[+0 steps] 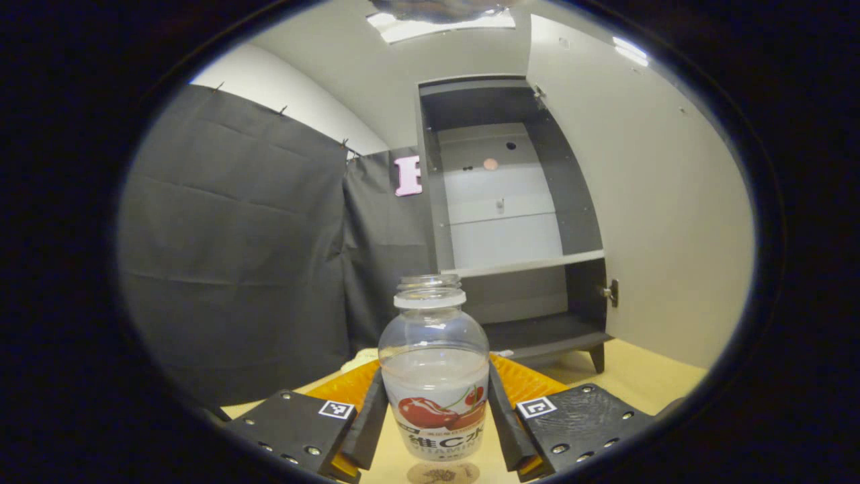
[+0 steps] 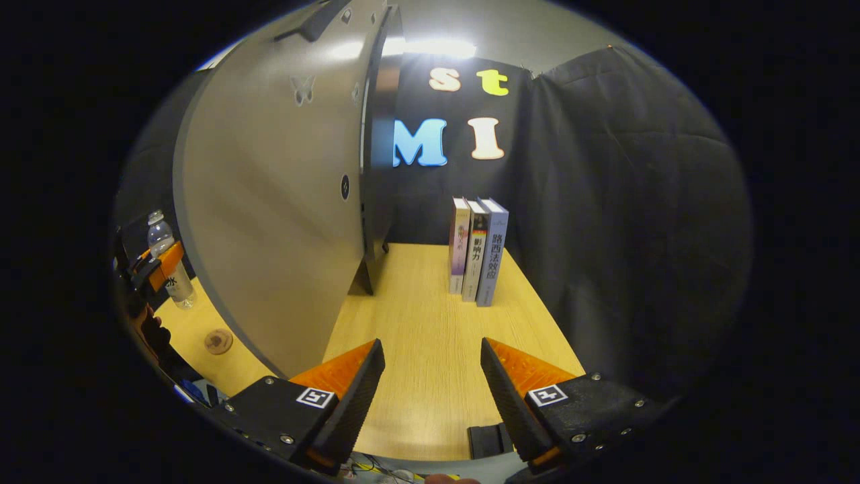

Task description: Open the cabinet door with the right hand, grasp the bottle in the cabinet with the left hand and place it on the coaster, then close the cabinet door with the right hand.

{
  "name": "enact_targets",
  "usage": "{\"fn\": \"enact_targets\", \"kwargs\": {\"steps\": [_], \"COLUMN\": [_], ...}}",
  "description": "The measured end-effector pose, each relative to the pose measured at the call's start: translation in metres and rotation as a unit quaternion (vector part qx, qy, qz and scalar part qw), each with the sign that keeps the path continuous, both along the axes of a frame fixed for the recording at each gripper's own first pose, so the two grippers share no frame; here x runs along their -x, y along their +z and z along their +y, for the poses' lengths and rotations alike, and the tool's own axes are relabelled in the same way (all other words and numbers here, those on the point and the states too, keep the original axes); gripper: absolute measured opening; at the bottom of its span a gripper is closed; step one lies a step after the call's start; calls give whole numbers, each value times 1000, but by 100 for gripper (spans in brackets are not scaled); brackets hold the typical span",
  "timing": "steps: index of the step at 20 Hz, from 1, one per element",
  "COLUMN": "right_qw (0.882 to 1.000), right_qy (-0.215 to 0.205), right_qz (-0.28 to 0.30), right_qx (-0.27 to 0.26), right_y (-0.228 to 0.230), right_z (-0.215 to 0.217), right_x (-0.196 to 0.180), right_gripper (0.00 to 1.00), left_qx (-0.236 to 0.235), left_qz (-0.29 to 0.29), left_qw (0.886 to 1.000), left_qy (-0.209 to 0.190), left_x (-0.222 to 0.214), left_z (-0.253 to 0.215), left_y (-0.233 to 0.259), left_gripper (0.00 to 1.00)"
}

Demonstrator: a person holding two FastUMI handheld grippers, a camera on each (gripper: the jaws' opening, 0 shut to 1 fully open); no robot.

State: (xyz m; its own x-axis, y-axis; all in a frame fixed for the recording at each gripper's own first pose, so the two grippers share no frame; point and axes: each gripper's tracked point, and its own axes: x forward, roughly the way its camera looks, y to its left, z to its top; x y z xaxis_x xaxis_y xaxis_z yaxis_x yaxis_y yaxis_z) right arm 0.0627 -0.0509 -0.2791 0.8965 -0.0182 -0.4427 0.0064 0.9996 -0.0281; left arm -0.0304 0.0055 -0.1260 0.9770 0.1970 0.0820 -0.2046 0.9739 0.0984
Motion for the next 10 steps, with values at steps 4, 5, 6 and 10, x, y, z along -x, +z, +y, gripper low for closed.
{"fn": "enact_targets", "kwargs": {"steps": [4,5,6,10], "right_qw": [999,998,998,998], "right_qy": [21,25,27,37], "right_qz": [43,44,43,53], "right_qx": [20,22,25,24], "right_y": [-28,-28,-27,-32], "right_z": [10,12,14,24], "right_x": [12,10,8,4], "right_gripper": [89,89,89,89], "left_qx": [0,4,9,19], "left_qz": [6,12,17,38], "left_qw": [1000,1000,1000,999], "left_qy": [2,8,14,33], "left_x": [-3,-2,-3,-2], "left_z": [3,5,7,16], "left_y": [-20,-25,-29,-48], "left_gripper": [72,72,72,72]}}
